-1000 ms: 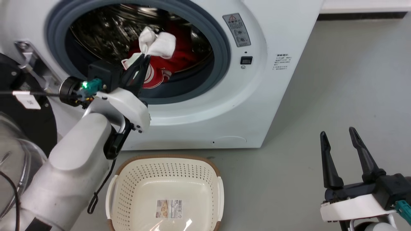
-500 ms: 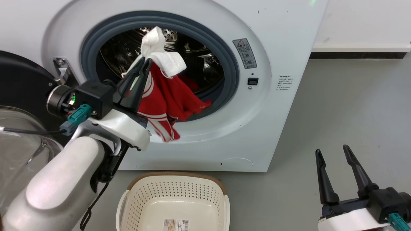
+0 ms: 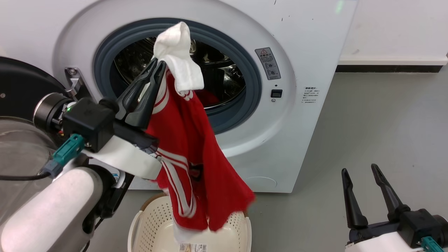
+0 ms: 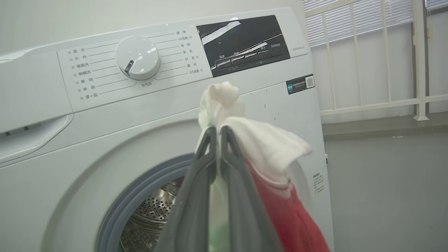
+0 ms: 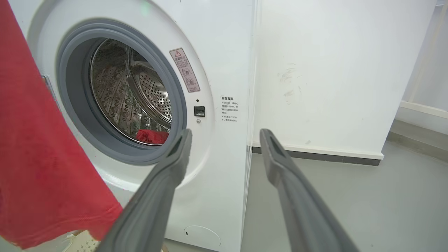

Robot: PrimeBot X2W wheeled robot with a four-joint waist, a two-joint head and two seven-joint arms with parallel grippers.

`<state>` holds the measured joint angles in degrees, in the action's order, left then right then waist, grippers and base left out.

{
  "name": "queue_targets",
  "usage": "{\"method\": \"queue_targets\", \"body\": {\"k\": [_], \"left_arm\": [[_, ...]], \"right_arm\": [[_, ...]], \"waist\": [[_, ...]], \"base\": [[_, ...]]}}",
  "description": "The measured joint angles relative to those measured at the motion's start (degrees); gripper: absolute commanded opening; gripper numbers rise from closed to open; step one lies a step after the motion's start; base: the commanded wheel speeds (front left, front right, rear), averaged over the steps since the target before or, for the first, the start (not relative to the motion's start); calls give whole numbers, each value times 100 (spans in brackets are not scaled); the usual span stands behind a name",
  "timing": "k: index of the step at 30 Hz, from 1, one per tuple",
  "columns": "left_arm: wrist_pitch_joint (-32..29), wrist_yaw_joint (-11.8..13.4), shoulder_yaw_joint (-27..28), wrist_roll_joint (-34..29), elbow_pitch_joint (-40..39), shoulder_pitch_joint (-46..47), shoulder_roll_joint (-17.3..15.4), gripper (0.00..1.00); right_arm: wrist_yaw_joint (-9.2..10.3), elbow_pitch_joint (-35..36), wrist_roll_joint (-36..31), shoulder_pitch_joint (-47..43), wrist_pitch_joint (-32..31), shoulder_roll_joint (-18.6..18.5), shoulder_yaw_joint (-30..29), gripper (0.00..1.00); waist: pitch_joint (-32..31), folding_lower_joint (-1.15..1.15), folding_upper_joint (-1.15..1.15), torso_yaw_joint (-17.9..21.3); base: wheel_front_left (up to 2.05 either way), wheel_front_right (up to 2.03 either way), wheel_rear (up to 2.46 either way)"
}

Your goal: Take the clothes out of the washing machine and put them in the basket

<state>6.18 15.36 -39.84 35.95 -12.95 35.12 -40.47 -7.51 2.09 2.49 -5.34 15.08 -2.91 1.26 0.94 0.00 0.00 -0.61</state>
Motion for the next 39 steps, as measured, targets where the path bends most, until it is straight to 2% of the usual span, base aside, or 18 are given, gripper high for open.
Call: {"method": "queue_targets", "body": {"k": [9, 14, 17, 23, 32, 34, 35, 39], "left_arm": [[-53, 182, -136, 67, -345, -584, -141, 0], [-22, 165, -367, 172, -226, -992, -101, 0], [18, 62, -566, 213, 30, -1192, -23, 0], [82, -288, -981, 210, 877, -1340, 247, 0], [247, -911, -1282, 216, 2751, -938, 890, 0], [290, -1069, -1303, 226, 3225, -770, 1029, 0], [307, -1299, -1377, 204, 3980, -483, 1238, 0], [249, -1621, -1537, 114, 4962, -32, 1556, 0]], "right_arm": [[0, -4, 23, 12, 0, 0, -1, 100], [0, 26, -1, 83, 0, 0, -42, 100], [0, 51, -48, 192, 0, 0, -62, 100], [0, 127, -104, 467, 0, 0, -90, 100], [0, 248, -153, 1046, 0, 0, -97, 100], [0, 279, -144, 1168, 0, -1, -110, 100], [0, 311, -120, 1334, 0, -1, -109, 100], [0, 358, -81, 1532, 0, -1, -141, 100]], "waist": [[114, 0, 0, 49], [307, 0, 0, 89], [470, 0, 0, 119], [920, 1, 0, 182], [1855, 1, 0, 344], [2079, 1, 0, 393], [2418, 1, 0, 468], [2866, 2, 0, 564]], "base": [[0, 0, 0], [0, 0, 0], [0, 0, 0], [0, 0, 0], [0, 0, 0], [0, 0, 0], [0, 0, 0], [0, 0, 0]]}}
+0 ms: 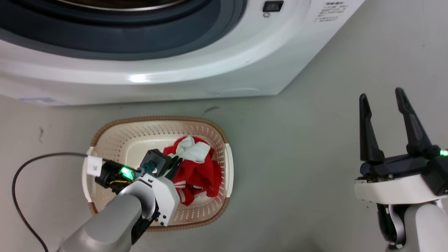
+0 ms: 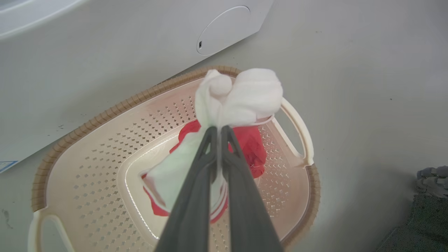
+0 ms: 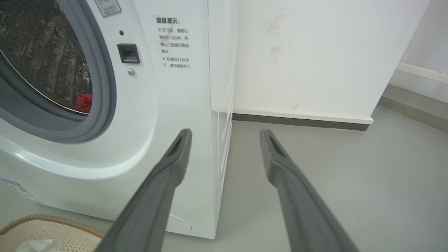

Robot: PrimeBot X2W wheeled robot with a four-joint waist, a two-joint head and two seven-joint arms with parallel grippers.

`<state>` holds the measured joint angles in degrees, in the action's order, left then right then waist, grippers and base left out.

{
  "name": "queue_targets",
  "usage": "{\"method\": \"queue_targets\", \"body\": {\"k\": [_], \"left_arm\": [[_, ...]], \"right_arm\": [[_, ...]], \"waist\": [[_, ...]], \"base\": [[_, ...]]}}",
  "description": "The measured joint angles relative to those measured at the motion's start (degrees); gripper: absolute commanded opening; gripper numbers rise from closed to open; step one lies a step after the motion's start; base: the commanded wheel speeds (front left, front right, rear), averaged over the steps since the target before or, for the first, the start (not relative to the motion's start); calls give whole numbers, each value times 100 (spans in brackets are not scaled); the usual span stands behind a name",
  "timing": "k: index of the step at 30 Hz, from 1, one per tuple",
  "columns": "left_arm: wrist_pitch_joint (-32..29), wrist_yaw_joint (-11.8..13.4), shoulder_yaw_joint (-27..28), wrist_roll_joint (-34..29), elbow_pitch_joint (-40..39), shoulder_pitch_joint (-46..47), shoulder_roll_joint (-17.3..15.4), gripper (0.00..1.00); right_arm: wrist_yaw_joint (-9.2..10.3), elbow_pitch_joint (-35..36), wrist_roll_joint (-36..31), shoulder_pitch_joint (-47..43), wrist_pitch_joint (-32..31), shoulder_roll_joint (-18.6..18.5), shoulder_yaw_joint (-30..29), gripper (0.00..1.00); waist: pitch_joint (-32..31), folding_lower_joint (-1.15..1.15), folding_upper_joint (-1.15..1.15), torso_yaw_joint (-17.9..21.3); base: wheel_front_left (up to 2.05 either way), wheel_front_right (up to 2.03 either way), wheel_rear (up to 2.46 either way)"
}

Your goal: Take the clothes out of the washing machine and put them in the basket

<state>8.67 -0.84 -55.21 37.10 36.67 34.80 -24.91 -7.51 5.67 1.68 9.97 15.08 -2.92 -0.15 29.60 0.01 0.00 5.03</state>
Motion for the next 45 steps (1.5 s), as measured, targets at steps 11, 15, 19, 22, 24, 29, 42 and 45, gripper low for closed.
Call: {"method": "queue_targets", "body": {"k": [11, 15, 19, 22, 24, 29, 42, 45], "left_arm": [[-300, -527, -378, -196, 2415, 1118, 838, 0], [-402, -583, -512, -205, 2963, 1287, 964, 0], [-470, -623, -651, -233, 3289, 1397, 1074, 0], [-541, -644, -664, -171, 3416, 1417, 1150, 92], [-494, -648, -680, -160, 3474, 1433, 1155, 100], [-254, -649, -720, -103, 3546, 1368, 1187, 100], [602, -656, -577, 253, 3383, 721, 1429, 100], [622, -600, -426, 315, 3223, 566, 1430, 100]], "right_arm": [[0, 104, 149, 437, 0, -1, -132, 100], [0, 122, 191, 529, 0, 0, -149, 100], [0, 113, 241, 574, 0, -1, -166, 100], [0, 88, 247, 604, 0, 0, -159, 100], [0, 54, 249, 623, 0, -1, -146, 100], [0, -40, 249, 641, 0, 0, -104, 100], [0, -280, 93, 116, 0, 2, -22, 100], [0, -323, 37, -71, 0, 1, -23, 100]], "waist": [[1157, 0, 0, 207], [1468, 0, 0, 306], [1683, 0, 0, 419], [1757, 0, 0, 473], [1752, 0, 0, 482], [1558, -1, 0, 442], [325, -2, 0, 121], [-39, -2, 0, 27]], "base": [[0, 0, 0], [0, 0, 0], [0, 0, 0], [0, 0, 0], [0, 0, 0], [0, 0, 0], [0, 0, 0], [0, 0, 0]]}}
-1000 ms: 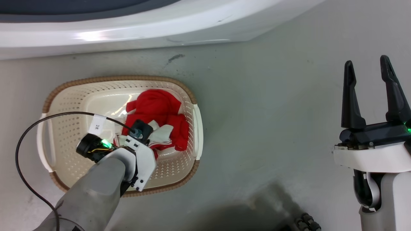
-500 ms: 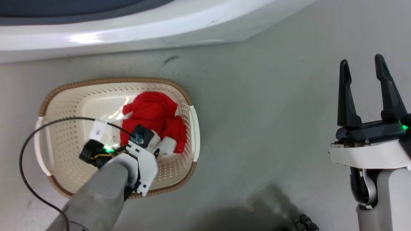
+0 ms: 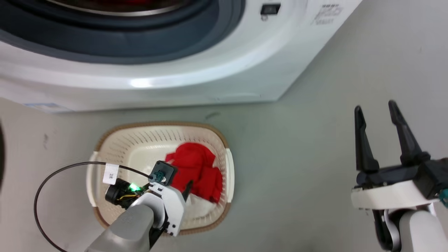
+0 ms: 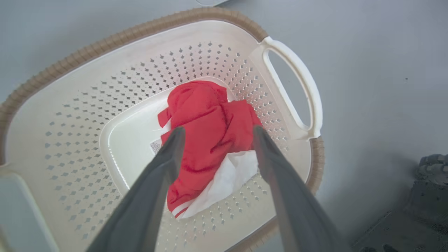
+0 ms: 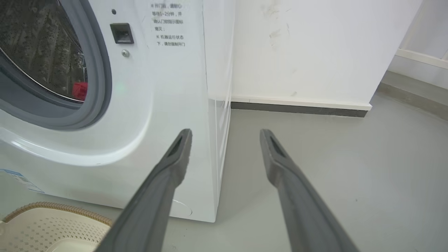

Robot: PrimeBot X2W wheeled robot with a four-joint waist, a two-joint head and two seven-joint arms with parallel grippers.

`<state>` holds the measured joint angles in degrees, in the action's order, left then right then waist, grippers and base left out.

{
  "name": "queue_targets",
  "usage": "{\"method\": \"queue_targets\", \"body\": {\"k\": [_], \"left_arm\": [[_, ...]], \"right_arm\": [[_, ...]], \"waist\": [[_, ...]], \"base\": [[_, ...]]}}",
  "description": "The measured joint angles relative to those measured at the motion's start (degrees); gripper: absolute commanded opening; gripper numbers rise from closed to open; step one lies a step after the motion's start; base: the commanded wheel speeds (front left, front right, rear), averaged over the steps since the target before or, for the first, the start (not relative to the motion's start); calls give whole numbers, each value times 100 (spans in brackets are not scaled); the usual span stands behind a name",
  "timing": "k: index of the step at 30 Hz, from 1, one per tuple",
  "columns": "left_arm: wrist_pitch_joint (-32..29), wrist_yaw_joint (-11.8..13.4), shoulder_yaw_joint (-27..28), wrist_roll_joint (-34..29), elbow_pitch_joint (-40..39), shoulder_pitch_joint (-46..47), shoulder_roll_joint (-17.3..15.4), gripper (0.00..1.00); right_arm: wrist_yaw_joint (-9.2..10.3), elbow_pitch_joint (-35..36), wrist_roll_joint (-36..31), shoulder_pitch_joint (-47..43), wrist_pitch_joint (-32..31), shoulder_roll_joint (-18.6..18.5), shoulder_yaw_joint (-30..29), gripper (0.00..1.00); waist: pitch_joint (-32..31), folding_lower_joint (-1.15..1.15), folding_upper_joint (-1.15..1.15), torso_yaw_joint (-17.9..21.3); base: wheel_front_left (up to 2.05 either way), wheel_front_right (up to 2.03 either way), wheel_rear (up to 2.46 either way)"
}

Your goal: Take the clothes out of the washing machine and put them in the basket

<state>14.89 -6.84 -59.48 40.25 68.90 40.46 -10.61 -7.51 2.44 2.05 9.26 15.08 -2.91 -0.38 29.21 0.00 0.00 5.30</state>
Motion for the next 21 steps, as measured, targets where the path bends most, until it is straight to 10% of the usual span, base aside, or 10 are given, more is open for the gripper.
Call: {"method": "queue_targets", "body": {"k": [21], "left_arm": [[18, 1475, 3434, -1429, -4457, -2400, -504, 100]], "right_arm": [[0, -85, -96, -883, 0, 0, -8, 100]], "waist": [[-1842, -1, 0, -591]], "base": [[0, 0, 0]]}}
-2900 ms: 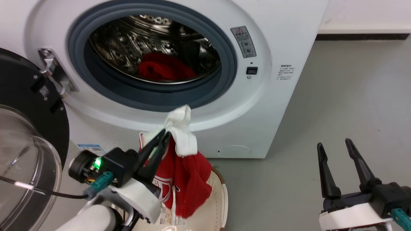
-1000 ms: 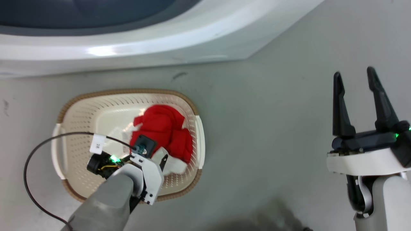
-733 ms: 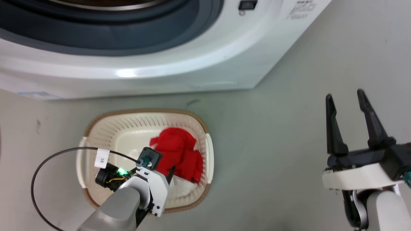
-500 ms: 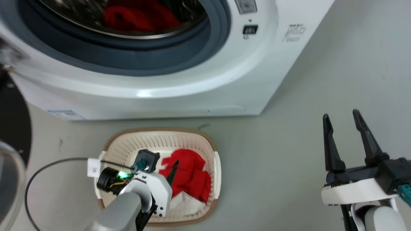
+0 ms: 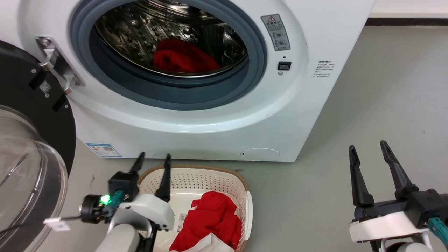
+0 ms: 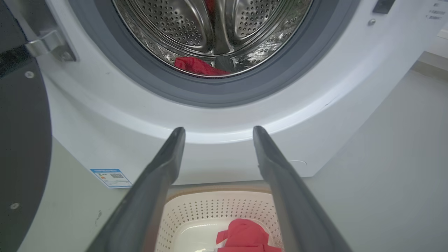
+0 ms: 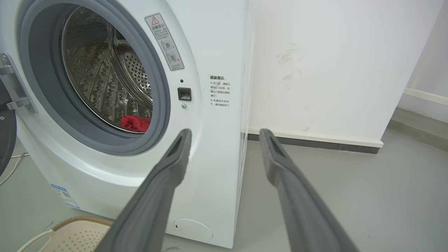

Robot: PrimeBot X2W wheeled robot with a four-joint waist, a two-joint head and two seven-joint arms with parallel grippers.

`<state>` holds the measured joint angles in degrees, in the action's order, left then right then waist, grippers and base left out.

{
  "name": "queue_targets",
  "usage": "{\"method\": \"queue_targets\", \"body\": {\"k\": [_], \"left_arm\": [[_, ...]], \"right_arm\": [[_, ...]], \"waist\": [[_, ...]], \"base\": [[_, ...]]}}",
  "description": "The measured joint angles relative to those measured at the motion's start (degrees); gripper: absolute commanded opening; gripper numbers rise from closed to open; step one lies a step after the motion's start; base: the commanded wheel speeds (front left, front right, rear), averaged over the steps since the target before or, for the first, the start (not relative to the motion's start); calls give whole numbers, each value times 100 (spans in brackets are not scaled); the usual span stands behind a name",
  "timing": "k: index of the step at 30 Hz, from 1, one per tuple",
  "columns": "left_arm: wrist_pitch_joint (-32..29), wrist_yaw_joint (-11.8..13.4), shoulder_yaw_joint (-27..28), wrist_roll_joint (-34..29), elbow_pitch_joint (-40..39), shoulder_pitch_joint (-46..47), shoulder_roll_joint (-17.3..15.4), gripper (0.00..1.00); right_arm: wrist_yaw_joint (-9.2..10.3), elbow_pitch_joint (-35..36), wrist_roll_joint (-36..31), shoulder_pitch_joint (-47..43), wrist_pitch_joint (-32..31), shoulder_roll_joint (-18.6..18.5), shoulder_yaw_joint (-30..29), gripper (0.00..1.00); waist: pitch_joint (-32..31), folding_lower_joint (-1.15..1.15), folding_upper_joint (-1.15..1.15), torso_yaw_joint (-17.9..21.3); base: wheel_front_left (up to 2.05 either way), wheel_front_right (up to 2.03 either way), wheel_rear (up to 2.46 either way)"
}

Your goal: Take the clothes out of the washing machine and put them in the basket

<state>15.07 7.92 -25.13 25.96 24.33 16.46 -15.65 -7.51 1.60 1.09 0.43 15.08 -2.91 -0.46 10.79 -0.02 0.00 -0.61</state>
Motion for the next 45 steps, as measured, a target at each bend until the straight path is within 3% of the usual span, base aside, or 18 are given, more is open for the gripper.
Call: {"method": "queue_targets", "body": {"k": [6, 14, 25, 37, 45], "left_arm": [[0, 63, 887, -665, -917, -443, 255, 100], [0, -223, 1417, -1113, -762, 124, 425, 100], [-194, -820, 1369, -1339, 1129, 2726, 177, 100], [-1421, -1205, 1095, -1593, 2993, 5499, -305, 100], [-2752, -1433, 836, -1770, 3849, 7027, -800, 100]], "right_arm": [[0, 24, 0, -52, 0, 0, 25, 100], [0, 59, 4, 126, 0, 0, 120, 100], [0, 165, 74, 628, 0, 0, 200, 100], [0, 277, 363, 1189, 0, -2, 290, 100], [0, 372, 598, 1460, 0, -4, 335, 100]], "waist": [[-28, 0, 0, -43], [214, 1, 0, 63], [1033, 2, 0, 411], [2125, 3, 0, 921], [2820, 3, 0, 1261]], "base": [[0, 0, 0], [0, 0, 0], [0, 0, 0], [0, 0, 0], [0, 0, 0]]}}
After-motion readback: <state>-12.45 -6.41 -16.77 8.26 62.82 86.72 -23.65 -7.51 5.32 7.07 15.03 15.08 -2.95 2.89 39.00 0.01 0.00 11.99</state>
